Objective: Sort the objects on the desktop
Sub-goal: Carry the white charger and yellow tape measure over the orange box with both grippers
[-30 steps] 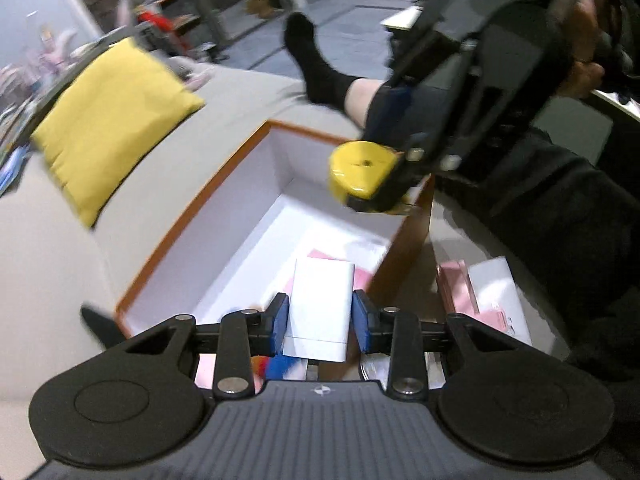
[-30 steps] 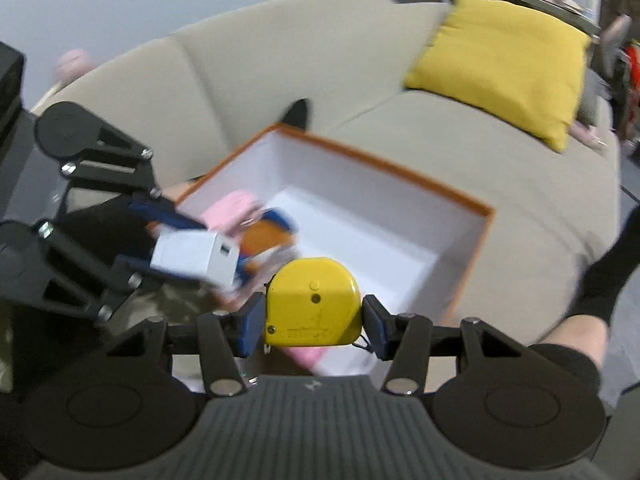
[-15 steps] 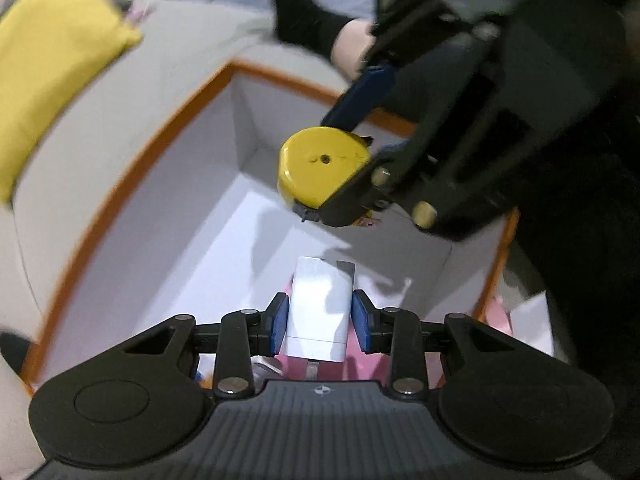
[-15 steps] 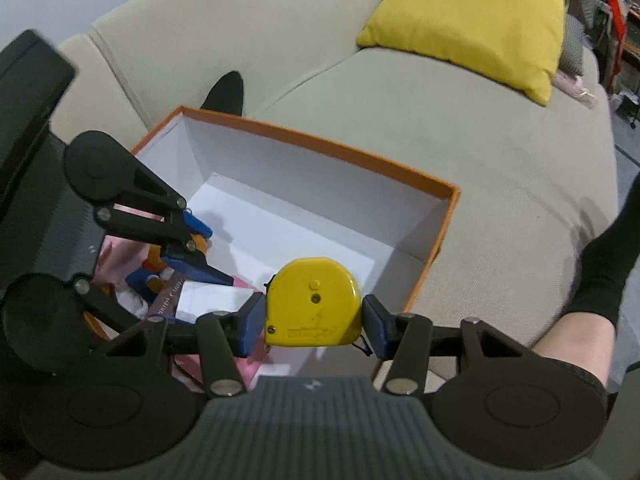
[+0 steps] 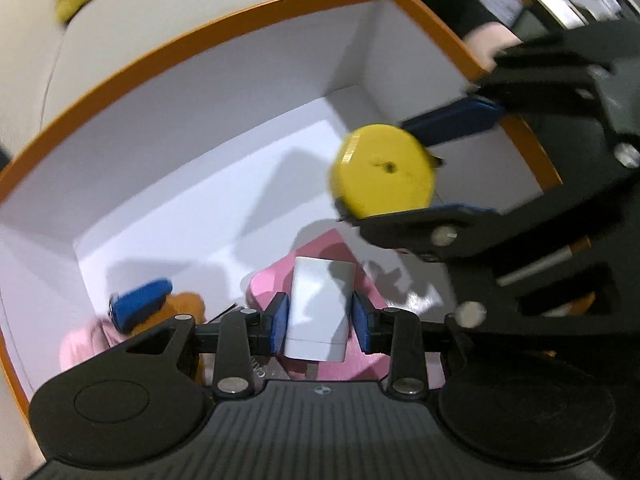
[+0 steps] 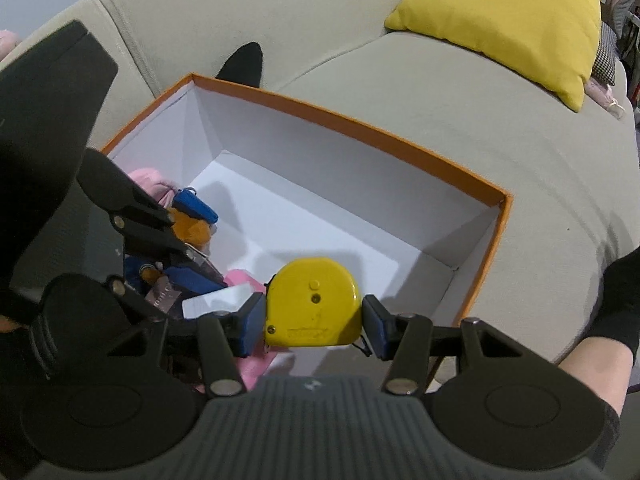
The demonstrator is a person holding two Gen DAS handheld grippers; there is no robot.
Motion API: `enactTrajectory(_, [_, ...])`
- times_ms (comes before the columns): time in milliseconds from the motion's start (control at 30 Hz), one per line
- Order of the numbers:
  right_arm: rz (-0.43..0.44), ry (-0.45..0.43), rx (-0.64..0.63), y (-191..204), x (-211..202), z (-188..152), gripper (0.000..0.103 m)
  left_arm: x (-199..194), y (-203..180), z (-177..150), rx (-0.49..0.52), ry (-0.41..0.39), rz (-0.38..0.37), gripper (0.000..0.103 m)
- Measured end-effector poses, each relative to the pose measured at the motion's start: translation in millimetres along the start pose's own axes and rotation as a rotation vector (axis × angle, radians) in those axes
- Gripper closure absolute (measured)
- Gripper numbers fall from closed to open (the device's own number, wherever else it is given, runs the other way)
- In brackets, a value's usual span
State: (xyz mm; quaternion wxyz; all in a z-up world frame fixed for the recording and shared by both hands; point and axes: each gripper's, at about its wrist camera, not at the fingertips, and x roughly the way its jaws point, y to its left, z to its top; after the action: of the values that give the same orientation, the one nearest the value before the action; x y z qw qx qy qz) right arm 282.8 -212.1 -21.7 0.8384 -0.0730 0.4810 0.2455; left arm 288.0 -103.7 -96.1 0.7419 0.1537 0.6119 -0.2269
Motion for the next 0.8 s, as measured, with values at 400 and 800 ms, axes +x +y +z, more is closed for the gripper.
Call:
enactTrajectory(400, [-0.003, 0.119, -0.236, 11, 11, 2, 0.049, -17, 15, -13, 0.001, -0.022, -0.062, 0.064])
enactTrajectory(800, [-0.018, 0.226, -0.516, 43, 32, -1, 0.049, -14, -1, -24, 0.059, -0.011, -0.072, 0.064])
